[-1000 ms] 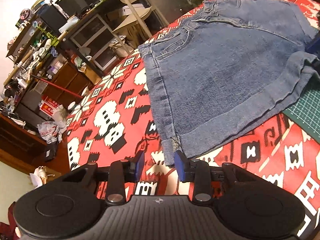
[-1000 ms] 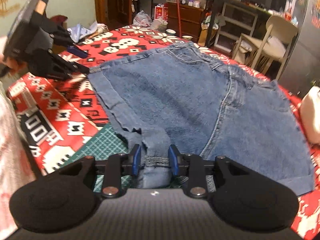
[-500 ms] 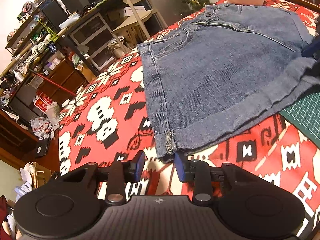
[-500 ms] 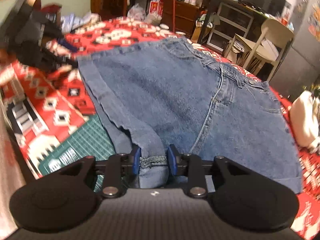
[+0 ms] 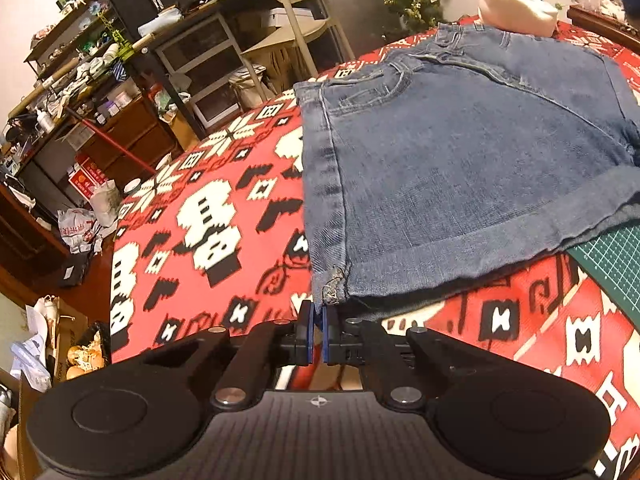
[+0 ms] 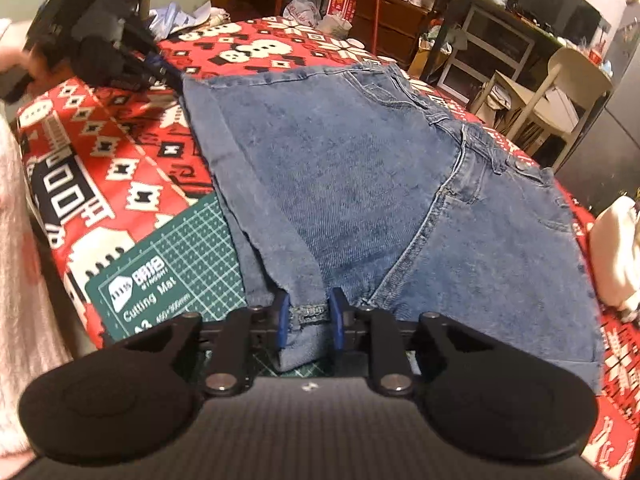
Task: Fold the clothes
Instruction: 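Grasp the cuffed hem with the left gripper while the right gripper grasps the side seam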
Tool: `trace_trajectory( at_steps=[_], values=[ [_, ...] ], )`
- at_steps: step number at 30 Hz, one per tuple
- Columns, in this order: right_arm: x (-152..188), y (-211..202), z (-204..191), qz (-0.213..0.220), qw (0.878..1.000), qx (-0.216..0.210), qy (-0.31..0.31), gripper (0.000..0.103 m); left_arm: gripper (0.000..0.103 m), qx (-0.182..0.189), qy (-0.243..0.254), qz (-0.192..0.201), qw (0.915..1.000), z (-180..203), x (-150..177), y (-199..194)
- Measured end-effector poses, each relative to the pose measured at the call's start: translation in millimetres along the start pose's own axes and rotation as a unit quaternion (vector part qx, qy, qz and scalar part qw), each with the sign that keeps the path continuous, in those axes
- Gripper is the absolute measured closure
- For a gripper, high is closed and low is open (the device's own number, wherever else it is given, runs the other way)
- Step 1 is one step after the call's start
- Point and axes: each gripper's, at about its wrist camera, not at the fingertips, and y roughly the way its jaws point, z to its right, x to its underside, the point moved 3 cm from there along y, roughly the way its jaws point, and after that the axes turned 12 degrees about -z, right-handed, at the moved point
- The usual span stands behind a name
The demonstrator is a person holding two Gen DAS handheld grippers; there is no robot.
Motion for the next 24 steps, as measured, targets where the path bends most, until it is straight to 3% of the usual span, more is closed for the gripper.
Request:
trace_trajectory(
  at_steps=[3,6,8,9,13,15,20,24],
  values=[
    [-1,-2,-6,0.007,1.0,0.001,-0.015,0.065,0.097,0.01,-0.017,-0.001,0.9998,-5,1,0],
    [-2,-3,-12,0.014,0.999,0.002,-0.03,0.064,0.094,0.003,-0.013,-0.001,0.9999,-3,1,0],
    [-2,-4,-16,0.019,0.999,0.002,-0.041,0.077,0.097,0.004,-0.014,-0.001,0.9999,-3,1,0],
    [-3,-5,-18,0.021,0.999,0.003,-0.046,0.096,0.098,0.008,-0.02,-0.001,0.9998,-5,0,0],
    [-3,-7,-26,0.03,0.998,0.001,-0.064,0.1,0.098,0.03,-0.06,-0.001,0.9978,-16,1,-1],
    [0,-10,-26,0.025,0.998,-0.022,-0.06,0.103,0.098,0.035,-0.073,-0.003,0.9967,-19,2,0],
    [1,-4,-30,0.016,0.998,-0.036,-0.056,0.103,0.098,0.034,-0.073,-0.01,0.9967,-18,2,0],
    [0,-20,-17,0.047,0.998,-0.04,-0.024,0.1,0.093,0.031,-0.074,-0.015,0.9966,-19,4,0]
  ],
)
